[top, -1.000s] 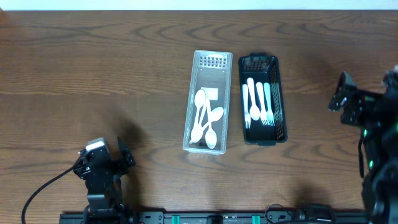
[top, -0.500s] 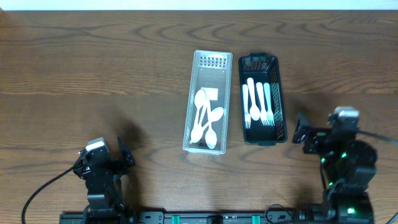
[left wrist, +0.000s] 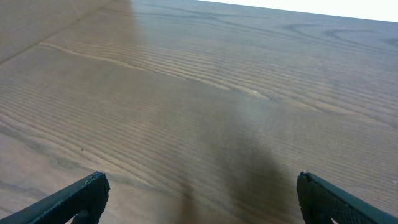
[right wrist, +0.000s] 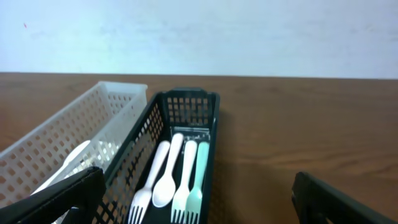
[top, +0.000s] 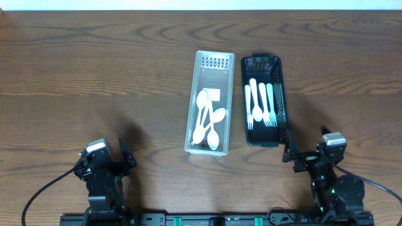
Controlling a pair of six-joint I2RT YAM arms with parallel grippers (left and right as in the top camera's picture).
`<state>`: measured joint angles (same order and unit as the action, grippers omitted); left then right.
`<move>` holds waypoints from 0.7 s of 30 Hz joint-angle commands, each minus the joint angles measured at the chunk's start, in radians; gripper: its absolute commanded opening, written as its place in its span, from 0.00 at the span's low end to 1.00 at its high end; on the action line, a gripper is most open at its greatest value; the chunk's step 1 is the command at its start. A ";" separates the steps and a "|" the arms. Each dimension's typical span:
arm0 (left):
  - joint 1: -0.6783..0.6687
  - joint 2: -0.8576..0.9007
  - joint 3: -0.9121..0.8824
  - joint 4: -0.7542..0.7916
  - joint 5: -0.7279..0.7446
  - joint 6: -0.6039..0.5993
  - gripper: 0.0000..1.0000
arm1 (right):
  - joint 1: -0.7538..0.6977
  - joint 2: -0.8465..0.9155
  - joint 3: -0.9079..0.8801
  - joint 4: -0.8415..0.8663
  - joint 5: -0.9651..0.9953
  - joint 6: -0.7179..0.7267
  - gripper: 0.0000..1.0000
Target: Pack container
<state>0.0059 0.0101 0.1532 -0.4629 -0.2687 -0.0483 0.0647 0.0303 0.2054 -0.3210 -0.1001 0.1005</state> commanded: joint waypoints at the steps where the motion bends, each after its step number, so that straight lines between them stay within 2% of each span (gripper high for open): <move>1: 0.006 -0.006 -0.021 0.001 -0.009 -0.001 0.98 | 0.015 -0.025 -0.016 -0.016 0.052 -0.013 0.99; 10: 0.006 -0.006 -0.021 0.001 -0.009 -0.001 0.98 | 0.015 -0.025 -0.102 -0.020 0.040 -0.009 0.99; 21: 0.006 -0.006 -0.021 0.001 -0.009 0.000 0.98 | 0.015 -0.025 -0.103 -0.019 0.040 -0.008 0.99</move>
<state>0.0059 0.0101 0.1532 -0.4629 -0.2687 -0.0483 0.0700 0.0124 0.1059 -0.3393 -0.0666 0.1005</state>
